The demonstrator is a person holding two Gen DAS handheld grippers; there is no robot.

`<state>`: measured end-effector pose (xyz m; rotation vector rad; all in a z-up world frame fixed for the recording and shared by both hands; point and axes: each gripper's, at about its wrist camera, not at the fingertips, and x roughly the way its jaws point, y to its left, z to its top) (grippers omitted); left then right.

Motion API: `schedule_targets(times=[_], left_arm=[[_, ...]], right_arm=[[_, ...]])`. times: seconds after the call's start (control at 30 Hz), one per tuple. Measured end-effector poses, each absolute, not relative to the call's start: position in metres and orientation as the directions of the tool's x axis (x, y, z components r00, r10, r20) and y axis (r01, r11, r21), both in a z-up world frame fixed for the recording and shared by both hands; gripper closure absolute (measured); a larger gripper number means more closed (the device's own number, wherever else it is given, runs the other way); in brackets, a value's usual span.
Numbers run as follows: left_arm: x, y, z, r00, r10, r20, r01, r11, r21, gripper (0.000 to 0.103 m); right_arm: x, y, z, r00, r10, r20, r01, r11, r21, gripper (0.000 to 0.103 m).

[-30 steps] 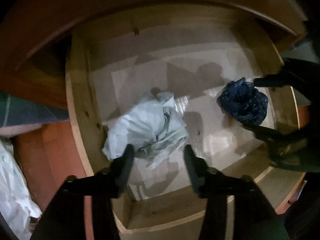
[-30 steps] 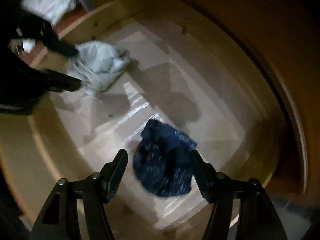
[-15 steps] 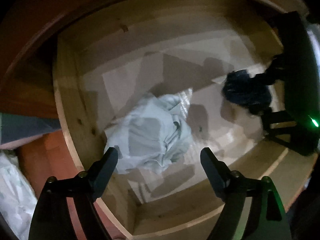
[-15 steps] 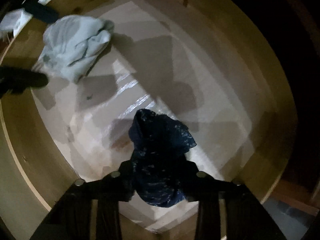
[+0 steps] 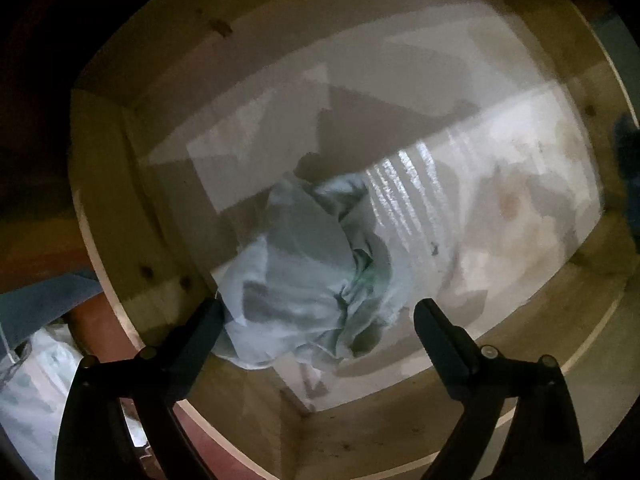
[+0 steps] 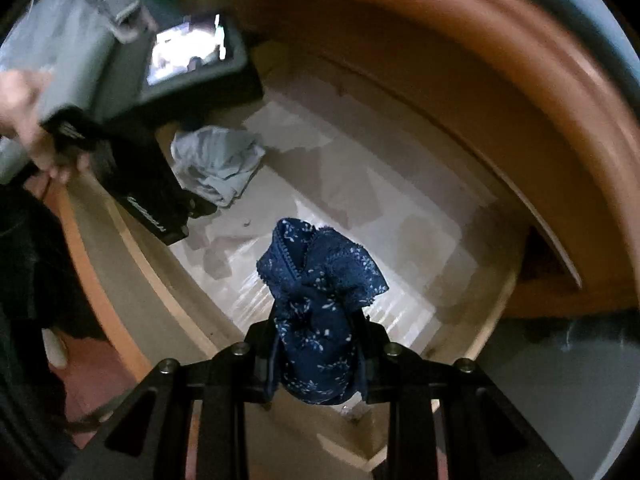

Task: Take underwear out of drawer
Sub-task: 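Grasp the white underwear with the left tool and lift it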

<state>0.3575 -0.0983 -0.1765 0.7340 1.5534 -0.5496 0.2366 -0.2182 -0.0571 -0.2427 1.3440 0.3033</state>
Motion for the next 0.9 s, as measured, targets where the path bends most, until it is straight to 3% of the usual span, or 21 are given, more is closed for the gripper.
schedule_targets(times=[0.07,0.13,0.2,0.33,0.9], left_arm=[[0.359,-0.103,-0.178,-0.012,0.153,-0.988,0.733,0.673,0.095,0.011],[0.362,-0.103,-0.183,-0.005,0.174,-0.985,0.731,0.673,0.116,0.031],[0.361,-0.107,-0.183,0.016,0.202,-0.979,0.725,0.672,0.151,0.045],[0.365,-0.103,-0.173,-0.009,0.163,-0.987,0.688,0.717,0.113,0.057],[0.322,-0.087,-0.120,0.067,0.013,-0.998,0.679,0.732,0.055,0.059]], right_arm=[[0.232,-0.227,-0.051,0.216,0.088,-0.972,-0.316,0.948,0.016,0.075],[0.221,-0.243,-0.045,0.244,0.106,-0.964,-0.284,0.958,0.034,0.075],[0.219,-0.247,-0.037,0.261,0.116,-0.958,-0.253,0.966,0.048,0.075],[0.222,-0.248,-0.036,0.285,0.124,-0.951,-0.213,0.975,0.064,0.075],[0.228,-0.250,-0.049,0.290,0.131,-0.948,-0.165,0.983,0.085,0.075]])
